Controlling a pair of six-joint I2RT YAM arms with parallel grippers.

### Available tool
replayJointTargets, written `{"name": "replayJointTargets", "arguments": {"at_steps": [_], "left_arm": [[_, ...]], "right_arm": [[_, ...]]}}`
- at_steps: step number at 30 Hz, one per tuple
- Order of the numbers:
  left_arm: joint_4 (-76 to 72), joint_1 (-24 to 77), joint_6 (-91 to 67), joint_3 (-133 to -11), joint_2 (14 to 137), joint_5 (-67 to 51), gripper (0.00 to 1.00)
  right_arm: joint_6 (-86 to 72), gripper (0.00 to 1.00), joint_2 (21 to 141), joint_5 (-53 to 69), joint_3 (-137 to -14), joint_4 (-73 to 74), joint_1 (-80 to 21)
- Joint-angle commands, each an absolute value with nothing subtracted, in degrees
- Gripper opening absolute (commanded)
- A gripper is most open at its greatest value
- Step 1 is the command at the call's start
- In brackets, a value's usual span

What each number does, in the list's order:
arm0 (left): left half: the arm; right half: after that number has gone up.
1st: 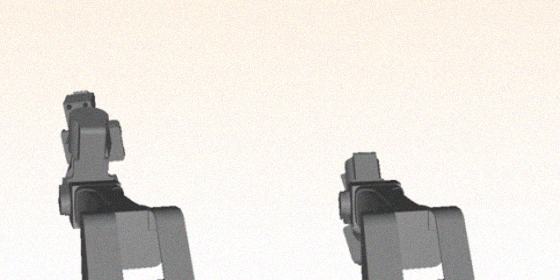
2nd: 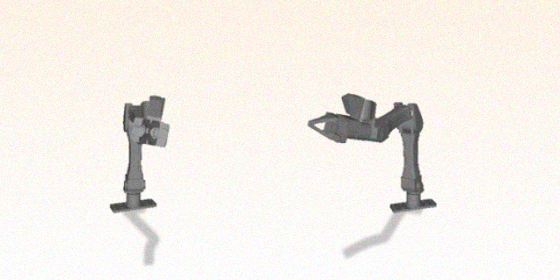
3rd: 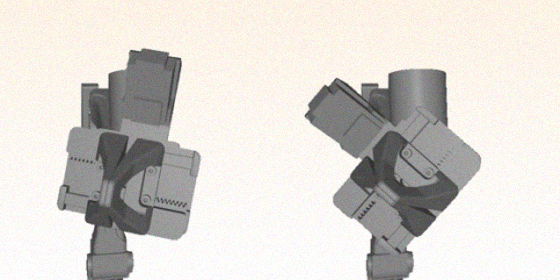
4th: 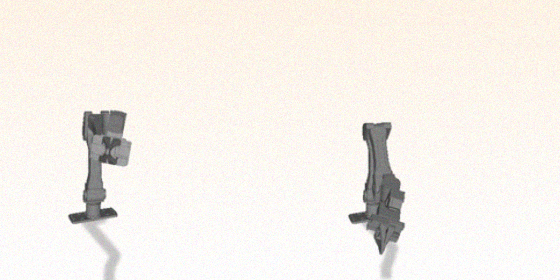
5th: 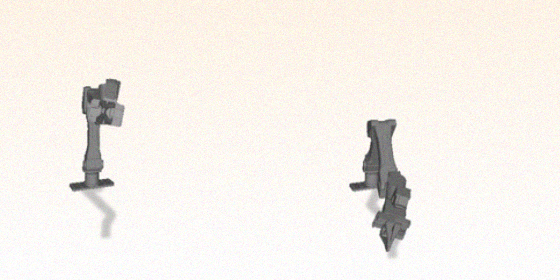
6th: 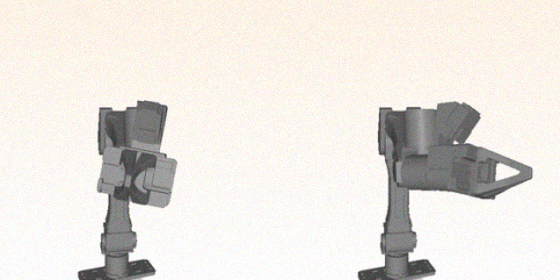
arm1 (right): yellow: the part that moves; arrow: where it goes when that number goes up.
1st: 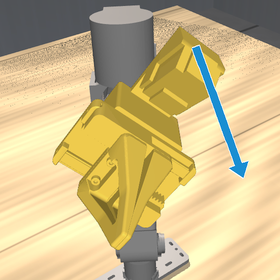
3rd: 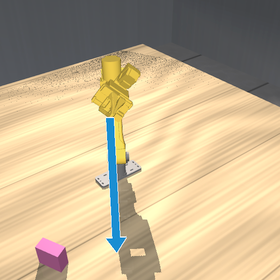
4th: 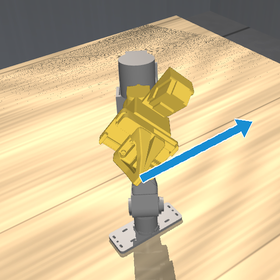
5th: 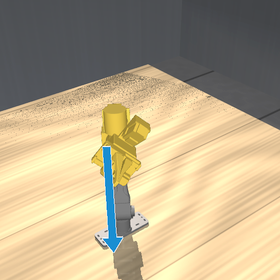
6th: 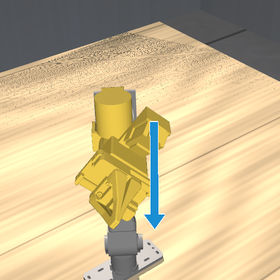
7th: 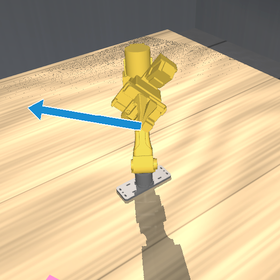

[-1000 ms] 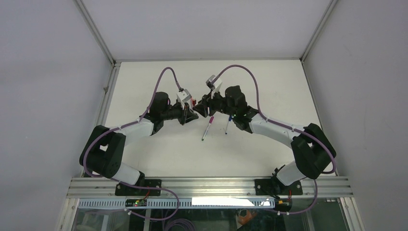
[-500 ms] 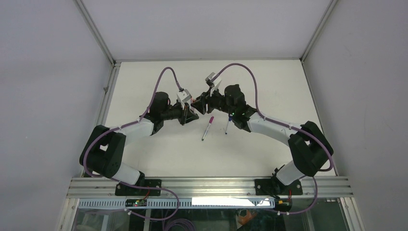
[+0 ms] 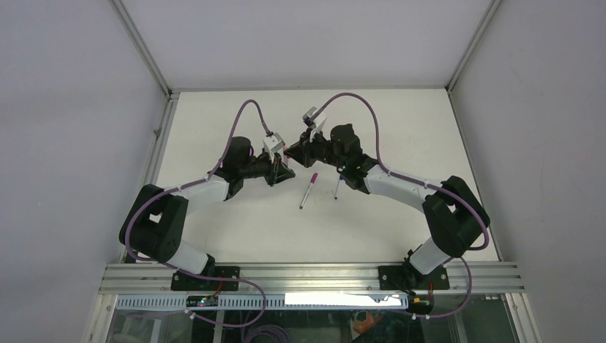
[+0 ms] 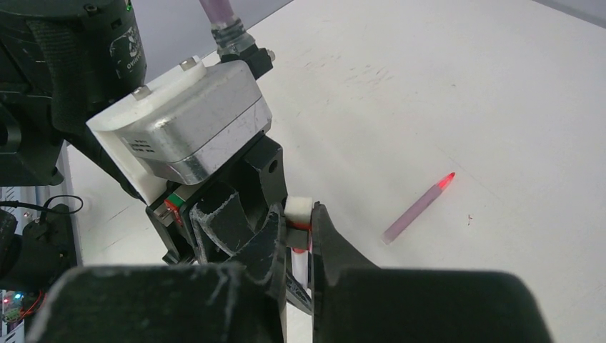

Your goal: Insert the pens into the pen caps

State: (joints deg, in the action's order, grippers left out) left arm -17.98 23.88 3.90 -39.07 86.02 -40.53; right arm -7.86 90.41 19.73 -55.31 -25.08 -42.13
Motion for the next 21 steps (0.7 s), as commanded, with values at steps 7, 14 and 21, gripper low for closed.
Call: {"name": "replayJointTargets", "arguments": {"at_steps": [7, 14, 21], "left_arm": [[-20.3, 23.7, 5.3, -40.1, 79.7, -35.2, 0.0], [-21.6, 23.8, 5.5, -39.8, 72.4, -31.0, 0.0], [-23.0, 23.8, 5.0, -39.6, 70.3, -30.6, 0.0]], "right_arm": [[-7.6, 0.0, 90.8, 17.2, -56.9, -23.7, -42.2], [-9.5, 0.0, 92.3, 15.6, -55.6, -21.1, -42.3], [-10.8, 0.0, 93.5, 15.3, -54.5, -20.1, -42.9]]}}
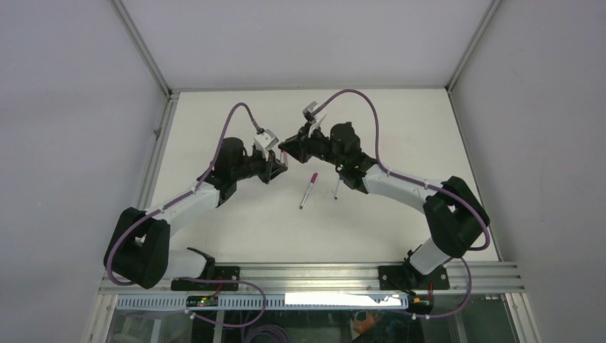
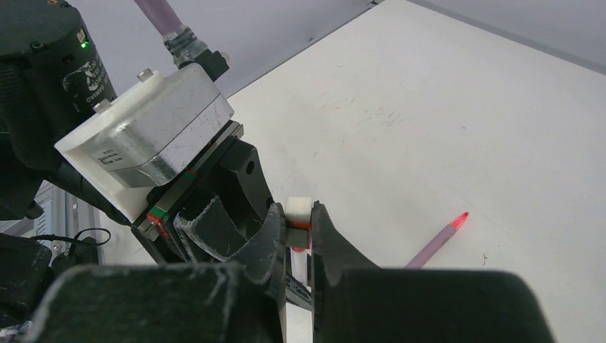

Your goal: Insert the pens into the pen caps

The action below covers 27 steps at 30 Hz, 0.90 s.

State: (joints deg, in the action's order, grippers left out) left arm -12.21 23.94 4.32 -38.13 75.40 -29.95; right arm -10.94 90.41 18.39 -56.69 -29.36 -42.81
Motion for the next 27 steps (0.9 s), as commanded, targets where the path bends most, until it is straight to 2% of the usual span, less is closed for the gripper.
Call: {"name": "replayJointTargets", "arguments": {"at_steps": [1, 19, 27], "left_arm": [[-23.0, 23.8, 5.0, -39.6, 70.1, -30.5, 0.0], [-22.1, 23.9, 5.7, -39.4, 67.9, -28.6, 0.0], [-24.3, 23.9, 4.8, -38.5, 65.5, -26.7, 0.0]], "right_arm": [[-10.9, 0.0, 93.7, 15.0, -54.3, -20.2, -43.2], [-8.6, 0.0, 98.6, 9.3, -52.0, -13.9, -48.5], [-9.9, 0.0, 99.9, 10.3, -50.5, -13.5, -49.6]]}}
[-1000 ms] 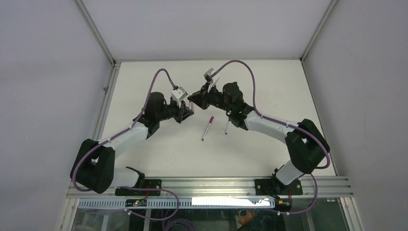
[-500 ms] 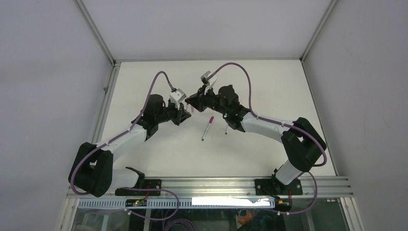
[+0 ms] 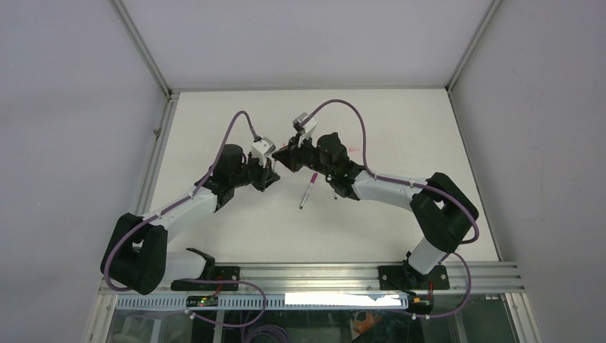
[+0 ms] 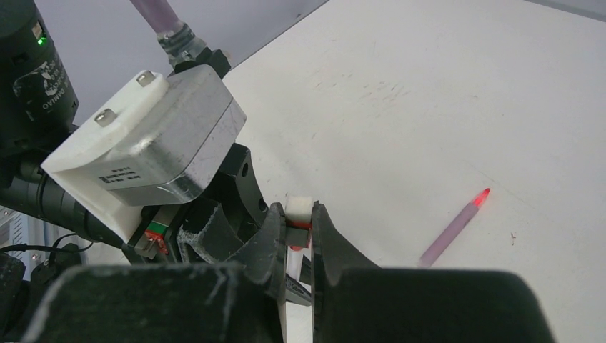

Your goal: Insert the pens into the pen caps

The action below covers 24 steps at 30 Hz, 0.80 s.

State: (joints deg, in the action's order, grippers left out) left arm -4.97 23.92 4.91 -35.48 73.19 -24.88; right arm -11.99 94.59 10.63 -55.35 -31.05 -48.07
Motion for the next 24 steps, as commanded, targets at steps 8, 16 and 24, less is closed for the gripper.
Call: {"name": "replayJointTargets", "arguments": {"at_steps": [8, 16, 24], "left_arm": [[-29.7, 23.9, 2.7, -36.4, 61.5, -25.5, 0.0], [-37.2, 23.9, 2.4, -33.1, 59.2, -26.4, 0.0], [-42.8, 23.9, 1.7, -31.2, 57.3, -25.3, 0.0]], "right_arm": [[-11.1, 0.0, 101.1, 13.7, -49.8, -13.3, -50.2], [-9.8, 0.0, 103.8, 16.9, -53.6, -6.6, -50.8], [-8.8, 0.0, 106.2, 17.6, -55.6, -1.2, -51.2]]}}
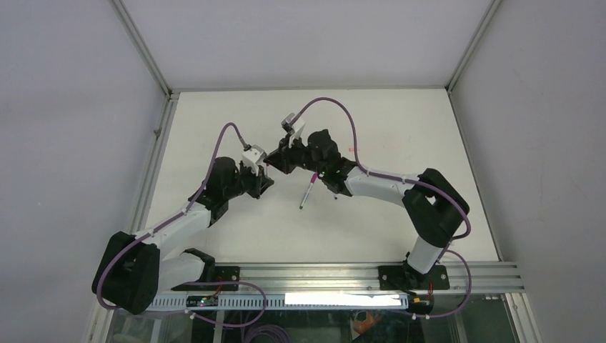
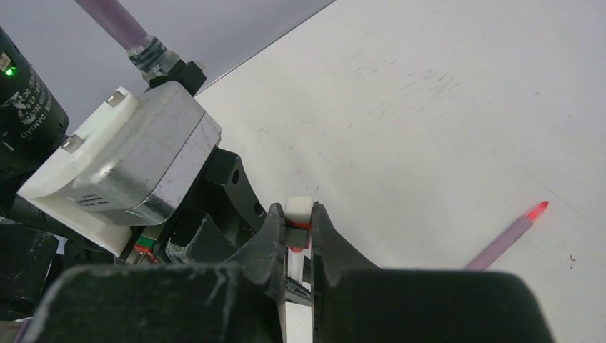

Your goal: Insert the pens into the pen caps

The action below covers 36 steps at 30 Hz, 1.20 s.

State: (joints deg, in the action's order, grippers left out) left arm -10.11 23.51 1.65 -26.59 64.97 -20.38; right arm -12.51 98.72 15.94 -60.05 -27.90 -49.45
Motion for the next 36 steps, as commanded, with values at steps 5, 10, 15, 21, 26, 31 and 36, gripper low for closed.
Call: {"name": "replayJointTargets", "arguments": {"at_steps": [5, 10, 15, 21, 26, 31, 36], "left_arm": [[-43.7, 23.9, 1.7, -30.6, 55.4, -24.3, 0.0], [-43.5, 23.9, 1.6, -30.6, 54.6, -23.7, 0.0], [-43.7, 23.9, 1.0, -30.8, 55.2, -24.1, 0.0], [-43.9, 23.9, 1.2, -32.2, 56.3, -22.8, 0.0], [-44.8, 23.9, 0.6, -32.8, 57.0, -21.6, 0.0], [-44.5, 23.8, 0.7, -33.6, 57.0, -20.9, 0.0], [-44.8, 23.8, 1.3, -35.0, 57.8, -20.6, 0.0]], "right_arm": [[-8.4, 0.0, 107.0, 17.6, -55.6, 1.7, -51.4], [-8.3, 0.0, 107.3, 17.4, -55.5, 2.8, -51.5], [-8.6, 0.0, 107.2, 18.0, -55.1, 2.1, -51.6], [-8.6, 0.0, 107.0, 18.2, -54.6, 2.0, -51.7], [-8.6, 0.0, 107.0, 18.5, -54.4, 2.0, -51.7], [-8.5, 0.0, 107.1, 18.8, -54.2, 1.9, -51.8], [-8.5, 0.0, 107.4, 18.8, -54.1, 1.9, -51.8]]}}
